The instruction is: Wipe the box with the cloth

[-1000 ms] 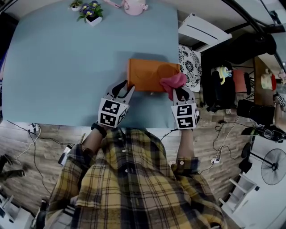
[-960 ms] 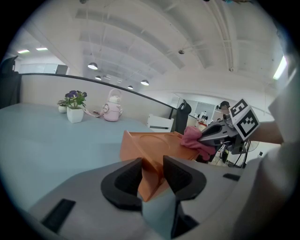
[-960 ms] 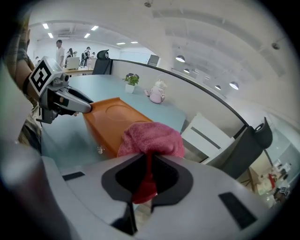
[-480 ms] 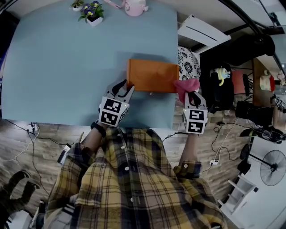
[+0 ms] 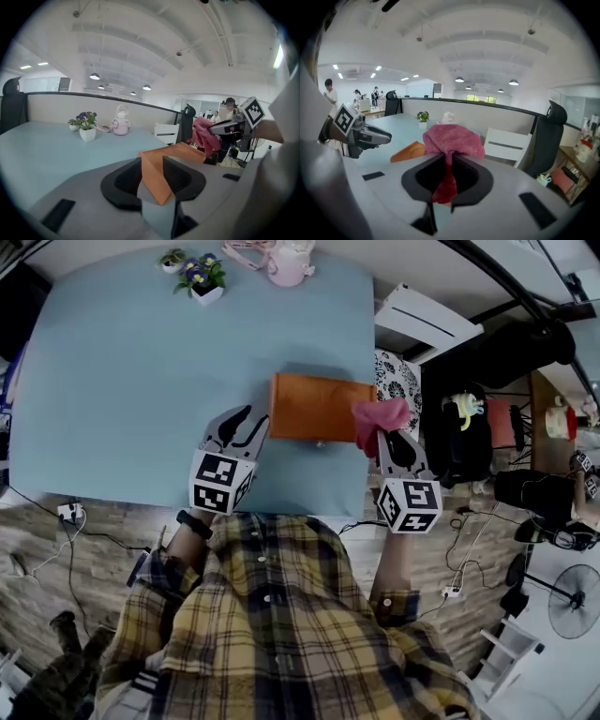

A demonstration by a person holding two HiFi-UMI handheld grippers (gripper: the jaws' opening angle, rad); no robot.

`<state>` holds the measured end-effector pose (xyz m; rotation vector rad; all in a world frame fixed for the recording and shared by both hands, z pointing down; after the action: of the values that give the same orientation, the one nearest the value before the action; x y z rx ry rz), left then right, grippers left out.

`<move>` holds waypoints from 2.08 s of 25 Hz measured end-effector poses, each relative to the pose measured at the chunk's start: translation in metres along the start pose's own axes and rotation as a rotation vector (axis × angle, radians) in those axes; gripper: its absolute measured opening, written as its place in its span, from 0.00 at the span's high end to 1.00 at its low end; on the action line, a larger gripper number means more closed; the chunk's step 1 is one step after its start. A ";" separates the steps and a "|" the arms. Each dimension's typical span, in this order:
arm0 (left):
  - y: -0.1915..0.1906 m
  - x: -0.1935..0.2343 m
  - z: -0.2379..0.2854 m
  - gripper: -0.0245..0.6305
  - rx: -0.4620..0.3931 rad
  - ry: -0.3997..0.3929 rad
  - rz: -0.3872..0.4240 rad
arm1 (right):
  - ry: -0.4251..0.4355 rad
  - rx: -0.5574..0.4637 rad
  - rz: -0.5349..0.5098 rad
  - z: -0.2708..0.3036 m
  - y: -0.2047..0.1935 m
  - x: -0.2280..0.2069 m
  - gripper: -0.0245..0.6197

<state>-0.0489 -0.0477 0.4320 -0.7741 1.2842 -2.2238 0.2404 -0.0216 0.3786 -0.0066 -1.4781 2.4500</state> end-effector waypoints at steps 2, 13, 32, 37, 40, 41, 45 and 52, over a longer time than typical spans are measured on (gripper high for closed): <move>0.011 0.001 -0.012 0.76 -0.031 0.013 0.002 | 0.039 -0.047 0.034 -0.002 0.010 0.009 0.89; 0.051 -0.004 -0.068 0.83 -0.169 0.065 0.033 | 0.184 -0.181 0.062 -0.013 0.046 0.053 0.89; 0.054 -0.016 -0.103 0.98 -0.205 0.090 0.058 | 0.179 -0.183 0.065 -0.033 0.039 0.058 0.89; 0.050 -0.020 -0.103 0.98 -0.197 0.052 0.032 | 0.176 -0.178 0.060 -0.039 0.033 0.058 0.89; 0.048 -0.022 -0.103 0.98 -0.186 0.049 0.033 | 0.167 -0.172 0.061 -0.041 0.030 0.057 0.89; 0.047 -0.022 -0.103 0.98 -0.184 0.048 0.033 | 0.163 -0.170 0.062 -0.042 0.030 0.057 0.89; 0.046 -0.023 -0.102 0.98 -0.176 0.045 0.035 | 0.153 -0.166 0.061 -0.042 0.028 0.058 0.89; 0.044 -0.024 -0.100 0.98 -0.168 0.044 0.036 | 0.134 -0.156 0.061 -0.043 0.024 0.057 0.89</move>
<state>-0.0931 0.0101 0.3467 -0.7605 1.5089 -2.1360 0.1859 0.0188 0.3452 -0.2458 -1.6266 2.3222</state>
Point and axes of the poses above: the fingertips, and each gripper's own axes: z forward along the fingers, x to its left, y out of its top, the point moved 7 cm from there along -z, backward along the fingers, and after that the axes turned 7 degrees about -y, right-handed, at the moved point
